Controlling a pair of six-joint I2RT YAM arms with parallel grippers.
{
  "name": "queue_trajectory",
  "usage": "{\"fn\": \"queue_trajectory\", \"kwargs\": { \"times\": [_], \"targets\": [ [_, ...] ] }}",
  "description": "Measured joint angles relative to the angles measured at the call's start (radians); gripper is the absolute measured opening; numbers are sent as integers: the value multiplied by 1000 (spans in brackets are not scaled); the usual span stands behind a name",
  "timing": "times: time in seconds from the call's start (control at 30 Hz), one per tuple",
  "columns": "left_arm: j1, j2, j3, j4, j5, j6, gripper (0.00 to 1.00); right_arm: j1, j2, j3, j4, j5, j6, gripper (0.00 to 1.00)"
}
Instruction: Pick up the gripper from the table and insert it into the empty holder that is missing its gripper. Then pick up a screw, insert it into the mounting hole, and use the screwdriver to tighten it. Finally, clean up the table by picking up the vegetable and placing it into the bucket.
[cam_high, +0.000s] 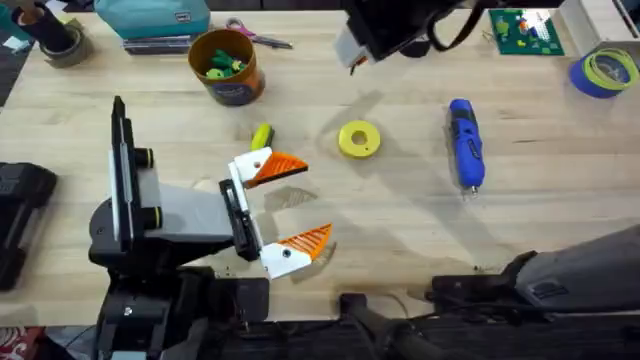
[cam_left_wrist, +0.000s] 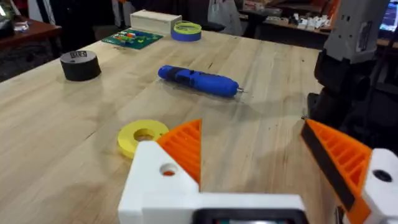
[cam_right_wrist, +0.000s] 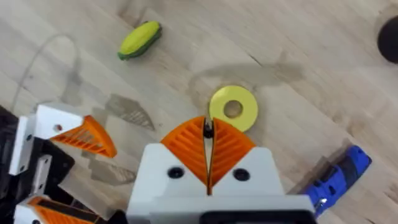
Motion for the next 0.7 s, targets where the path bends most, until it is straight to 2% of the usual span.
{"fn": "queue_trajectory", "kwargs": {
  "times": [0.7],
  "targets": [
    [0, 0, 0, 0, 0, 0, 986, 308, 0, 0, 52, 0, -15, 6]
  ]
}}
